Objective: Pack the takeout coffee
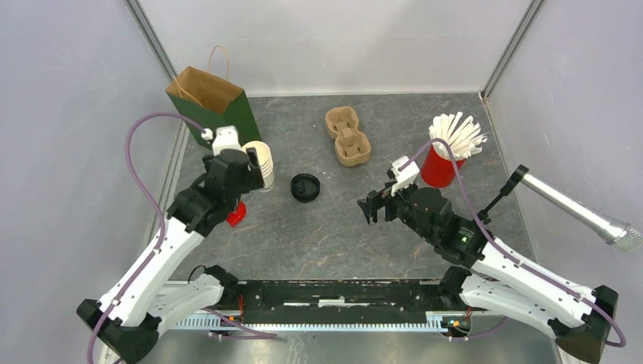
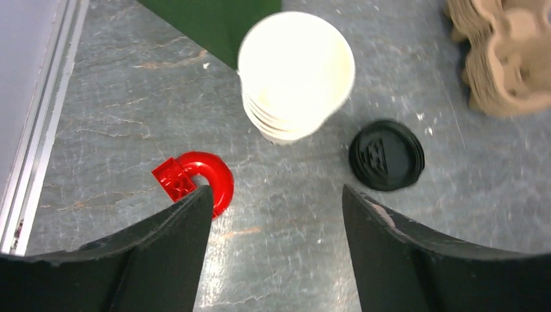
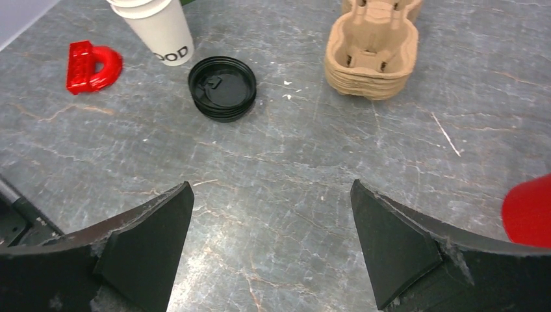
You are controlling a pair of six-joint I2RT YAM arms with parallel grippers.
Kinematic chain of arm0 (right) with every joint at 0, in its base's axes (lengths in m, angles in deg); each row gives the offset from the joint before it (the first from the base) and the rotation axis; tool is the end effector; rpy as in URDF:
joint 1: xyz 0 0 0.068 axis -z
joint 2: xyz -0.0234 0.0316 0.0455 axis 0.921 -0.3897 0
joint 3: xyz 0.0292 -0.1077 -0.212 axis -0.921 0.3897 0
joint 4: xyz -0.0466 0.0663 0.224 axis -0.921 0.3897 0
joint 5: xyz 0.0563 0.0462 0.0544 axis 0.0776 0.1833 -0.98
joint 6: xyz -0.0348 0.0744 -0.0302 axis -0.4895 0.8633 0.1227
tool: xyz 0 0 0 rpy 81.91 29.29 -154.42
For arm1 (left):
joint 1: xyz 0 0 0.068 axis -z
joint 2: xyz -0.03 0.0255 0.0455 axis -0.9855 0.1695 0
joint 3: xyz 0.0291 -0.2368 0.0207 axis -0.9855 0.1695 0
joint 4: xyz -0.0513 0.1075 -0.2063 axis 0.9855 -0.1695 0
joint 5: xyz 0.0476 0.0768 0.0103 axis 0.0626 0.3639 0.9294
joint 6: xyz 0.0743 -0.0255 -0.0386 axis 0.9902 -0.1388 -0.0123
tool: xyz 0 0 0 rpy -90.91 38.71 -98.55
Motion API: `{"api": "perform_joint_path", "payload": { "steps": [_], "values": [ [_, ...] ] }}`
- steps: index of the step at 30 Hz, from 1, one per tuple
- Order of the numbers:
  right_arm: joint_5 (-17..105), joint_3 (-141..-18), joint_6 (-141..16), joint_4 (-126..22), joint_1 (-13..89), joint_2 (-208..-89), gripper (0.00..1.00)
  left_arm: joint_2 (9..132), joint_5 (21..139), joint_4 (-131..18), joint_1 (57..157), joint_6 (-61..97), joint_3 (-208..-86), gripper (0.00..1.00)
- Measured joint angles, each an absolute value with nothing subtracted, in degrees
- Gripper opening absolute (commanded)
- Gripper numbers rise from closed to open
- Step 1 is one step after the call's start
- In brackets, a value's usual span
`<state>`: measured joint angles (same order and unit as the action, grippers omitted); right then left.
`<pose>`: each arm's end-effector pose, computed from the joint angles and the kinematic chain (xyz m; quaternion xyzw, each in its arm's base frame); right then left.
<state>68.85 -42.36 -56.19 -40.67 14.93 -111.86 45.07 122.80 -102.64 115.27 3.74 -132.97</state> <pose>0.1543 0.1615 0.2679 -0.1823 0.7806 0.2173 0.5569 0.1842 -0.0752 0.2977 -0.0662 0.8600 0.0114 0.5059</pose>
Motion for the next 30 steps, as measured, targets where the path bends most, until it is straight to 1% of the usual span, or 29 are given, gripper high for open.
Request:
{"api": "perform_joint_path", "payload": {
  "steps": [5, 8, 11, 15, 18, 21, 30],
  "values": [
    [65.1, -41.2, -56.0, -41.8, 14.9, -110.5, 0.98, 49.7, 116.8, -99.5, 102.2, 1.7, -136.6, 0.69],
    [62.8, -40.5, -55.9, -42.1, 14.9, -109.8, 0.98, 51.6, 114.4, -97.3, 97.0, -0.7, -137.1, 0.61],
    [60.9, -40.4, -55.9, -42.0, 14.9, -109.5, 0.98, 53.3, 112.0, -94.6, 95.2, -2.2, -136.5, 0.55],
    [59.6, -40.4, -55.9, -42.0, 14.9, -109.1, 0.98, 56.0, 109.9, -92.6, 93.3, -3.1, -136.3, 0.56],
    [59.3, -40.3, -55.9, -42.0, 14.9, -108.6, 0.98, 58.1, 108.9, -90.9, 92.1, -3.6, -135.9, 0.54],
    [59.2, -40.2, -55.9, -41.8, 14.9, -108.6, 0.98, 59.4, 108.2, -89.5, 91.4, -3.6, -134.4, 0.47],
    [59.5, -40.2, -55.8, -40.7, 14.9, -108.9, 0.98, 63.1, 104.7, -87.2, 90.5, -3.6, -133.3, 0.33]
  ]
}}
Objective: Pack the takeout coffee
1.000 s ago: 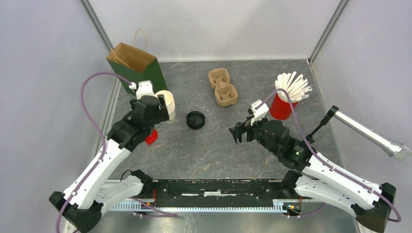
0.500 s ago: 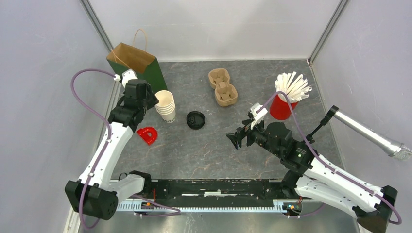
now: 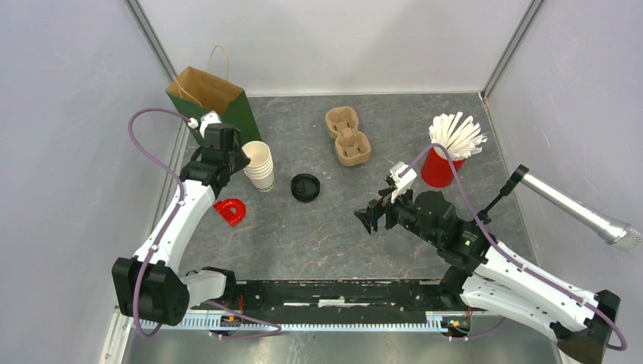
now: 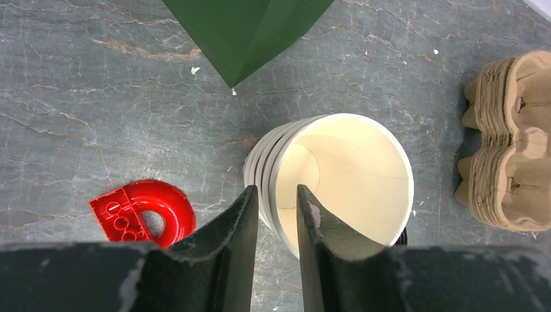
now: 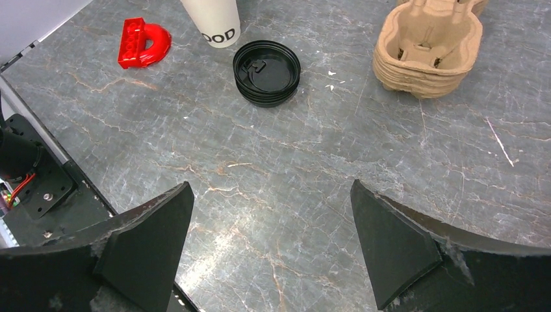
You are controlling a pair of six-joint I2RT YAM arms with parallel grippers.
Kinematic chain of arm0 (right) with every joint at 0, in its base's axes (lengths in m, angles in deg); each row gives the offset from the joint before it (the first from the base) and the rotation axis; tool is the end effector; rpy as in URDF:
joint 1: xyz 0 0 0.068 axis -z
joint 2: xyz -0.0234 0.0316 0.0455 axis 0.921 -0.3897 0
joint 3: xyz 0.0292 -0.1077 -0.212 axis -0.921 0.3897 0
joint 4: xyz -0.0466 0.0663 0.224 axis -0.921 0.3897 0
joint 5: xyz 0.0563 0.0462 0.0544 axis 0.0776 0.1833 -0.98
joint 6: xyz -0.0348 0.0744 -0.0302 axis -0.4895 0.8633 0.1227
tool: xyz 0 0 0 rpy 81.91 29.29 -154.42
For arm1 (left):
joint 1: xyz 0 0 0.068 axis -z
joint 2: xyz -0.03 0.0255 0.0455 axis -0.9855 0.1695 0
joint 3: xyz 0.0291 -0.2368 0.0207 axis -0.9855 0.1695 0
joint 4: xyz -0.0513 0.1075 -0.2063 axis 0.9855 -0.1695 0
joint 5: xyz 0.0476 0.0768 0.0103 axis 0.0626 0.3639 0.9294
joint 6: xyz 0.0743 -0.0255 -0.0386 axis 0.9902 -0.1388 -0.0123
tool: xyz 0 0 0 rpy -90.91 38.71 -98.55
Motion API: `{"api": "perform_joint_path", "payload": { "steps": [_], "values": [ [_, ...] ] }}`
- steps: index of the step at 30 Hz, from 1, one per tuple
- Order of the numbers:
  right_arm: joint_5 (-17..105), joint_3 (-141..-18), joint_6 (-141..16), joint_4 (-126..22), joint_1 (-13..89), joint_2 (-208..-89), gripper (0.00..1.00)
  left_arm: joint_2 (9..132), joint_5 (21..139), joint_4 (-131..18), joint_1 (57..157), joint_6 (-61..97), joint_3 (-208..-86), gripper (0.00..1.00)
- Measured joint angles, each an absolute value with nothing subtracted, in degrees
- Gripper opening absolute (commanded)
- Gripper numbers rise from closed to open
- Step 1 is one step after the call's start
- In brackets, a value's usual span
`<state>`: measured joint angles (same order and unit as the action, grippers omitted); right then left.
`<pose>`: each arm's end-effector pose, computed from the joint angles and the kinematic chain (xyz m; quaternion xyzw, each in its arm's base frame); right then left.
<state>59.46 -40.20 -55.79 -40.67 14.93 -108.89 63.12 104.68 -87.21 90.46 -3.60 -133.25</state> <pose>0.1412 0.1648 0.2636 -0.2258 0.7682 0.2804 0.5294 0.2775 -0.0276 0.2551 -0.2391 0.8618 -0.0375 0.4457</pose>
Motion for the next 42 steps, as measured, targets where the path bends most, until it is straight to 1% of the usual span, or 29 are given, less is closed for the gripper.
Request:
{"api": "perform_joint_path", "payload": {
  "steps": [7, 11, 34, 38, 42],
  "values": [
    [59.5, -40.2, -55.4, -40.6, 14.9, -109.9, 0.98, 64.3, 103.9, -86.9, 90.0, -3.5, -133.2, 0.19],
    [59.5, -39.7, -54.9, -40.5, 14.9, -109.9, 0.98, 64.3, 103.8, -86.9, 90.0, -3.3, -133.3, 0.03],
    [60.1, -39.1, -54.0, -40.3, 14.9, -111.6, 0.98, 64.7, 98.3, -89.9, 90.0, -0.7, -143.2, 0.02],
    [59.7, -39.1, -55.7, -40.3, 14.9, -111.4, 0.98, 63.2, 97.1, -91.1, 90.0, -0.7, -145.9, 0.02],
    [61.2, -39.1, -58.0, -40.2, 14.9, -110.1, 0.98, 58.8, 93.9, -91.3, 90.0, -0.7, -147.4, 0.02]
  ]
}}
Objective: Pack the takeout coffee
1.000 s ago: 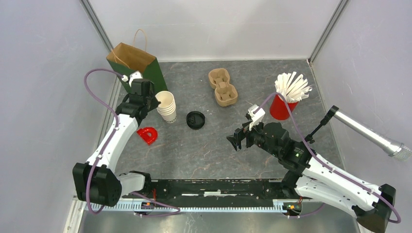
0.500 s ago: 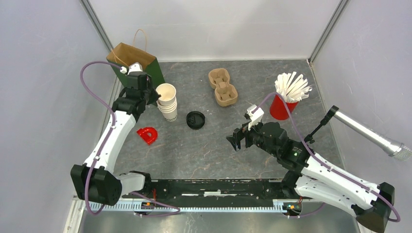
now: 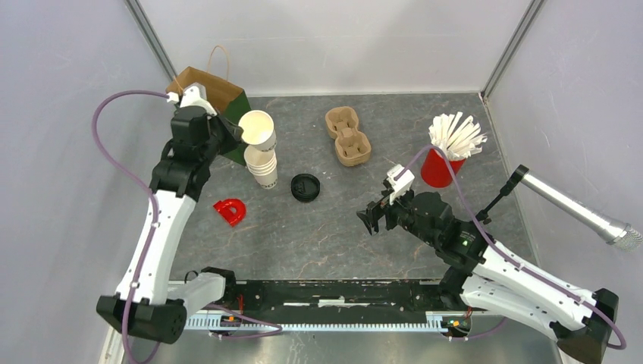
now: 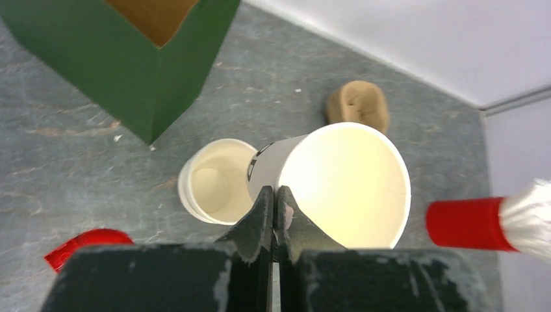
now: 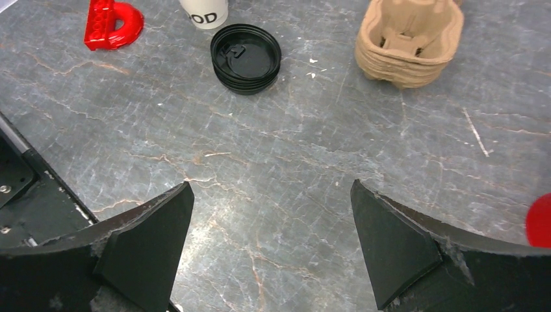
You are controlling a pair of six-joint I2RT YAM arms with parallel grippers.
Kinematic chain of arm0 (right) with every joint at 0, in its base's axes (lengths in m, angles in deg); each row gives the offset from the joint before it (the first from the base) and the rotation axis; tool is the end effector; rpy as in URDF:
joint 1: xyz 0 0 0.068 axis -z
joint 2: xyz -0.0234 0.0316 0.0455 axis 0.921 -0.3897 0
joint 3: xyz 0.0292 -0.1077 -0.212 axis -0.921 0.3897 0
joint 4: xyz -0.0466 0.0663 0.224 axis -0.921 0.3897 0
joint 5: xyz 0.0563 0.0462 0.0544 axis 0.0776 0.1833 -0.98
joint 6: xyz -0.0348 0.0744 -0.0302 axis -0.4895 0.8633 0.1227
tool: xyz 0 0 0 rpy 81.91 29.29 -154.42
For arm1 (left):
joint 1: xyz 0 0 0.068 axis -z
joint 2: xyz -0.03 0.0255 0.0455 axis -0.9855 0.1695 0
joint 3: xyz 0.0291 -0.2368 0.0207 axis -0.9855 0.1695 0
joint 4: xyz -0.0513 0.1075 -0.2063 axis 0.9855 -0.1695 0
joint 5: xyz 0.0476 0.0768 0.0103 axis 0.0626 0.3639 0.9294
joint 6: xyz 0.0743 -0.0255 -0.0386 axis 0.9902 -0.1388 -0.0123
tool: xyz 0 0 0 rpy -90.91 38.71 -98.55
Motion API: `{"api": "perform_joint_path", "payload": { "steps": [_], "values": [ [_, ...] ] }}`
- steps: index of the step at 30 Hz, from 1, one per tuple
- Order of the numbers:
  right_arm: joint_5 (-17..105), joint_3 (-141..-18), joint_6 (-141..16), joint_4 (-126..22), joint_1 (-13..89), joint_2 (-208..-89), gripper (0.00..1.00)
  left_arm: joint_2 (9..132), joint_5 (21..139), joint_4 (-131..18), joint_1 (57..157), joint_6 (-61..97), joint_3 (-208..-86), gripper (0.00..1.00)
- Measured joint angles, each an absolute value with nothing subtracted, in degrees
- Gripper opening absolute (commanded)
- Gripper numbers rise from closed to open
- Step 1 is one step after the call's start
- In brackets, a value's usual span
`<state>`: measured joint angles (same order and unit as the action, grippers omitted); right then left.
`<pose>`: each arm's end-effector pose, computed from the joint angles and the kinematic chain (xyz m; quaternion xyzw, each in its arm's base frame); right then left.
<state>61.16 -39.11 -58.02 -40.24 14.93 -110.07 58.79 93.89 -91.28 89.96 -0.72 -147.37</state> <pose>0.1443 0.1651 0.2516 -0.2383 0.7784 0.2487 0.5249 0.2633 -0.0372 0.3493 -0.1773 0.8209 -0.1454 0.5231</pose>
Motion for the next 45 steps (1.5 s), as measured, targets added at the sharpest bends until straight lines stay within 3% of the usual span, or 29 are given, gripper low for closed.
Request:
{"api": "perform_joint_path", "payload": {
  "steps": [8, 13, 21, 37, 45],
  "values": [
    [64.5, -40.1, -61.9, -37.7, 14.9, -107.5, 0.98, 52.8, 77.3, -92.7, 90.4, -0.7, -147.8, 0.02],
    [64.7, -38.3, -64.0, -38.7, 14.9, -103.0, 0.98, 51.3, 72.4, -95.2, 93.7, 1.3, -141.6, 0.02],
    [67.7, -37.7, -64.3, -38.4, 14.9, -100.3, 0.98, 48.6, 71.9, -96.2, 107.8, 1.6, -128.2, 0.02],
    [68.6, -37.7, -54.8, -38.2, 14.9, -104.7, 0.98, 55.6, 81.2, -84.6, 126.2, -0.2, -119.9, 0.05],
    [67.5, -36.8, -51.2, -40.3, 14.9, -108.0, 0.95, 61.1, 83.0, -78.5, 128.0, -0.2, -119.2, 0.29]
  ]
}}
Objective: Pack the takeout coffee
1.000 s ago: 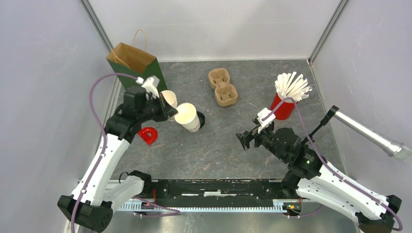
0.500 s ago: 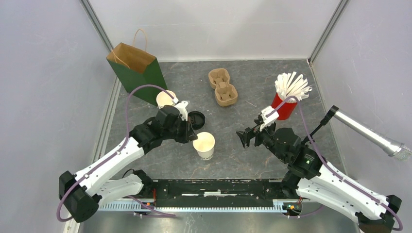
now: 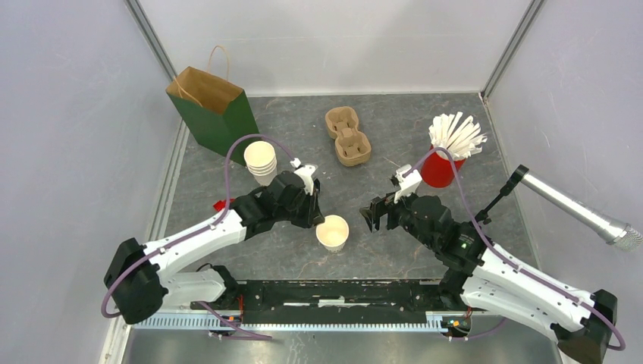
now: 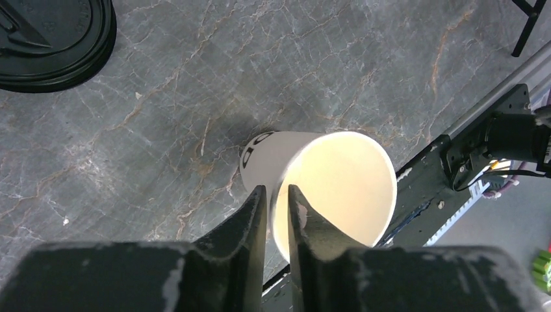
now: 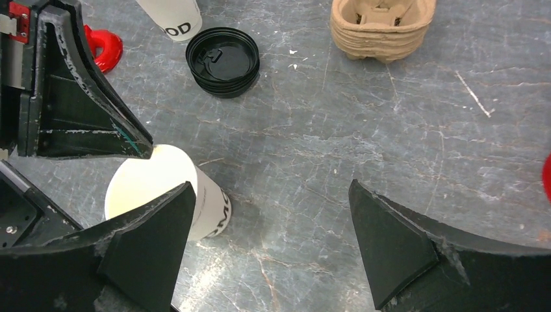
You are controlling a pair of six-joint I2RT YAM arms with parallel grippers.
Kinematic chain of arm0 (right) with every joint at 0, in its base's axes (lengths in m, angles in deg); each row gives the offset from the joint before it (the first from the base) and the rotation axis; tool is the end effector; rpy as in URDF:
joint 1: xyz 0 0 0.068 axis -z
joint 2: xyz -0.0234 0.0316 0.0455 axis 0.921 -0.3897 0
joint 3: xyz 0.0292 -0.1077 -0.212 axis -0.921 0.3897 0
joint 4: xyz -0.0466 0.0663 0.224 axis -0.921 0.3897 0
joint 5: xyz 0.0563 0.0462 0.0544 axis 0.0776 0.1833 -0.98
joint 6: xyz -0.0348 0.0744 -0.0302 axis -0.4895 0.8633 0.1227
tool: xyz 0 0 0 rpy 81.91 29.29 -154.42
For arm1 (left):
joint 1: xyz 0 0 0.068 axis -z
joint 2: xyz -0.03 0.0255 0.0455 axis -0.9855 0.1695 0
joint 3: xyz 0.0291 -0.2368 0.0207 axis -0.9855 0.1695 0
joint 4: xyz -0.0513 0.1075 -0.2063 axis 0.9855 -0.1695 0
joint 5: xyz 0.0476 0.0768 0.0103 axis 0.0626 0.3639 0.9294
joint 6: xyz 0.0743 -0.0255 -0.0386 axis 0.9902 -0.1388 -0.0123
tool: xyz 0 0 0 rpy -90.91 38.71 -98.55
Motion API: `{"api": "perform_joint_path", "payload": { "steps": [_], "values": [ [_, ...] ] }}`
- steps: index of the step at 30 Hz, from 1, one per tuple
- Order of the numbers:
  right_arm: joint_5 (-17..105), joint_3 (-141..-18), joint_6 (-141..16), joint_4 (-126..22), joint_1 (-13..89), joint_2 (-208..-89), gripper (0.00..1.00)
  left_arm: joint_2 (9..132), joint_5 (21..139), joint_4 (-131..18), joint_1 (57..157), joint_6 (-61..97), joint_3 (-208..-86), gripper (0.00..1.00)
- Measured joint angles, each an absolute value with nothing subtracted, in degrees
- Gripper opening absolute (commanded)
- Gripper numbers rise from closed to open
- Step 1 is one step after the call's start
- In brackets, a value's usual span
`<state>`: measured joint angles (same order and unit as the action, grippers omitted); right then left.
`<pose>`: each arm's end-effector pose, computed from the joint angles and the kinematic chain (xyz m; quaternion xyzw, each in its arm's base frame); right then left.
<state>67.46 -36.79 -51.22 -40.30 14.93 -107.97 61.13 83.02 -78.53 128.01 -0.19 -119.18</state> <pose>0.1463 0.1542 0.2446 -0.1604 0.7964 0.2402 0.5313 0.1741 -0.2020 0.1953 0.1602 0.8992 -0.2853 0.2905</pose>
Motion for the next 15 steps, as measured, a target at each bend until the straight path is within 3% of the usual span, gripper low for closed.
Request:
{"api": "perform_joint_path", "payload": {
  "steps": [7, 10, 15],
  "values": [
    [67.5, -35.5, -48.0, -45.0, 14.9, -110.5, 0.93, 58.3, 85.7, -79.5, 128.1, -0.8, -119.8, 0.63],
    [67.8, -35.5, -46.8, -47.4, 14.9, -112.7, 0.91, 53.8, 90.8, -82.0, 128.2, -0.3, -121.3, 0.99],
    [68.3, -36.0, -45.5, -51.8, 14.9, -119.8, 0.81, 43.5, 98.8, -86.8, 128.2, 2.2, -125.7, 1.00]
  ]
}}
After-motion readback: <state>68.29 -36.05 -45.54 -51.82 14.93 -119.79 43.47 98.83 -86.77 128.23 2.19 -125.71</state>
